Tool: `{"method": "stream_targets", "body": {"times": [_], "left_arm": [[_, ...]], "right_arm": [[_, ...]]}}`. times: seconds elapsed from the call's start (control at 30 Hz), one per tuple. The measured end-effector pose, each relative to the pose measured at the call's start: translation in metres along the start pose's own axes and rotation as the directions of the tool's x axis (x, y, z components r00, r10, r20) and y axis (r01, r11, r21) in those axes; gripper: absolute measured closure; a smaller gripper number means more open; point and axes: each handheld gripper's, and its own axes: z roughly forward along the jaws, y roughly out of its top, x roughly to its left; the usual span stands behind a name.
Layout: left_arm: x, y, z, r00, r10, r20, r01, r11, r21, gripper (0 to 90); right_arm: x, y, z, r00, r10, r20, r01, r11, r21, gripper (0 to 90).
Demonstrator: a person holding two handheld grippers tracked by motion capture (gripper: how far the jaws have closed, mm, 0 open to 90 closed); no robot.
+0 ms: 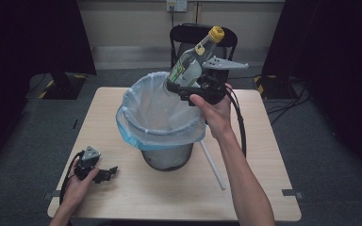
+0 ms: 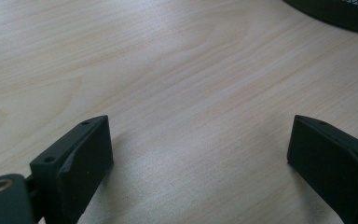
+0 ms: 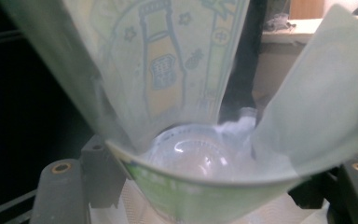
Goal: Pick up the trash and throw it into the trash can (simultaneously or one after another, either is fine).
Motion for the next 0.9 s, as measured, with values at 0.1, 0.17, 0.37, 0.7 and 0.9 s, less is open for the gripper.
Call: {"method": "stream_targets", "body": {"times": [0.1,0.17,0.37,0.7,0.9], "left_arm": [[0.0,0.0,0.0,1.0,0.002,0.0,-0.002,1.0,0.002,6.3],[0.0,0.0,0.0,1.0,0.001,0.0,-0.001,1.0,0.0,6.3],[0.0,0.0,0.0,1.0,0.0,0.0,0.0,1.0,0.001,6.3],[0.0,0.0,0.0,1.0,0.0,0.0,0.0,1.0,0.0,6.3],[0.0,0.0,0.0,1.0,0.001,0.002,-0.001,1.0,0.002,5.6]], "right_arm": [[0.001,0.001,0.005,1.0,0.004,-0.007,-0.004,1.0,0.012,27.3],[0.002,0.001,0.007,1.0,0.006,-0.007,-0.006,1.0,0.008,25.8],[0.002,0.0,0.013,1.0,0.005,-0.005,-0.005,1.0,0.013,25.7],[0.0,0.002,0.013,0.9997,0.015,-0.021,-0.015,1.0,-0.013,28.4],[0.006,0.008,0.005,0.9998,-0.022,0.0,0.022,1.0,-0.003,28.7]]}}
